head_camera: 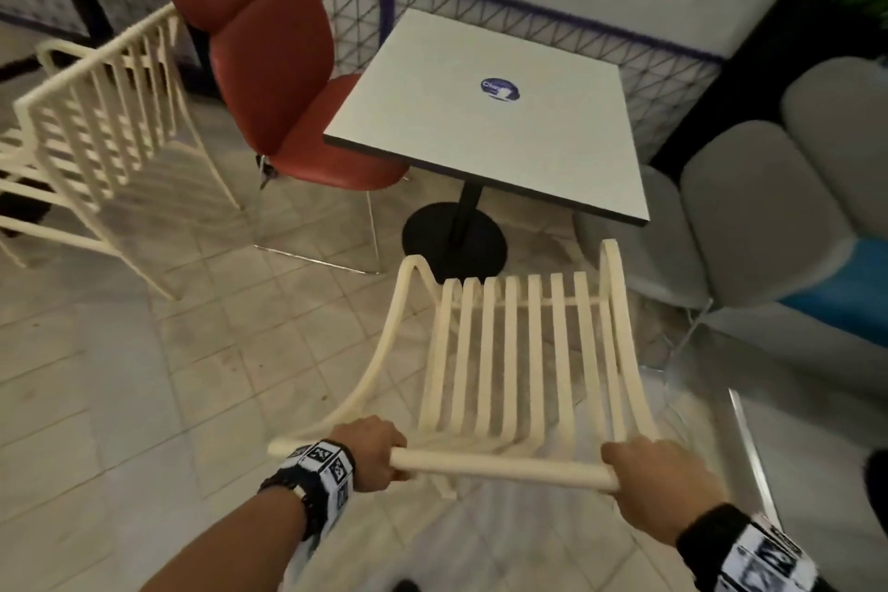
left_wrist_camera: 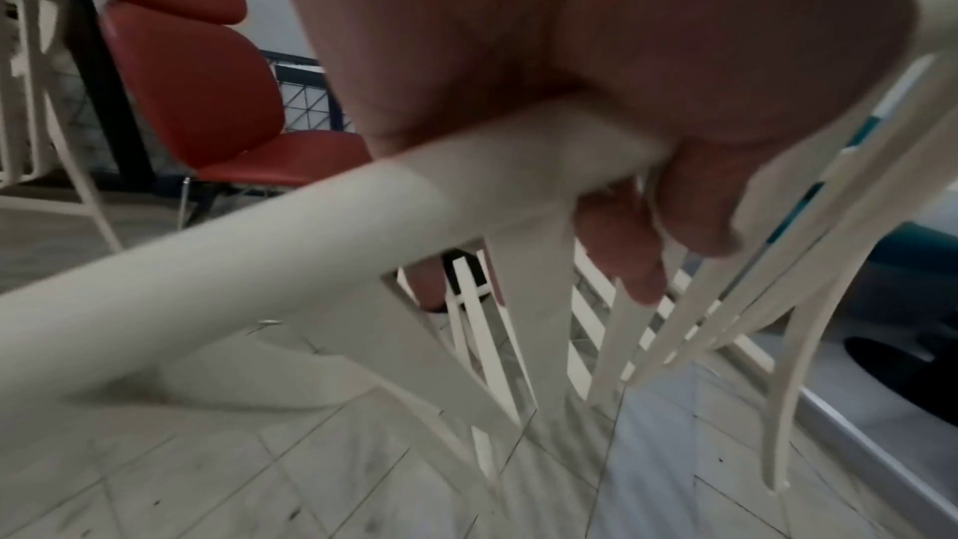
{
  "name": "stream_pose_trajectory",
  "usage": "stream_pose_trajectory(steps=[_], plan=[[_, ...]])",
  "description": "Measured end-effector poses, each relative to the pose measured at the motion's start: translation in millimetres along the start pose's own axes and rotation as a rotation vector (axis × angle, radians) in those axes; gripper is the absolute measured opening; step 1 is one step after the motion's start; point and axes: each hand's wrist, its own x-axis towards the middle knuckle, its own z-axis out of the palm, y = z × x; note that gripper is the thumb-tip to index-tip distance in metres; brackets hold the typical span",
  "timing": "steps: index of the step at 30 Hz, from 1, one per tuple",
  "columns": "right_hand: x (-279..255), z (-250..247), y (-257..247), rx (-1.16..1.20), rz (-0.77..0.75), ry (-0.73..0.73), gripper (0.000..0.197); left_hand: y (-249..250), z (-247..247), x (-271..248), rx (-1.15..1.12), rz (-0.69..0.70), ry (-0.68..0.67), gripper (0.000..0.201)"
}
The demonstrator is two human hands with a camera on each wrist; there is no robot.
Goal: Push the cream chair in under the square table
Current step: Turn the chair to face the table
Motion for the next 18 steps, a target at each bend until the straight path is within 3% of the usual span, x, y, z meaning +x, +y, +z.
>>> stream_pose_trajectory(steps=[4, 9, 18], plan=[[-4, 8, -4, -0.033, 0.064, 0.061, 0.022, 5, -24, 5, 0.041, -0.017, 0.044, 0.036], [-8, 49, -19, 0.132, 0.089, 0.081, 0.026, -2, -43, -1, 0.227, -0.043, 0.083, 0.055], [14, 109, -28, 0.222, 0.057, 0.081, 0.031, -15, -10, -42, 0.268, -0.085, 0.086, 0.045]])
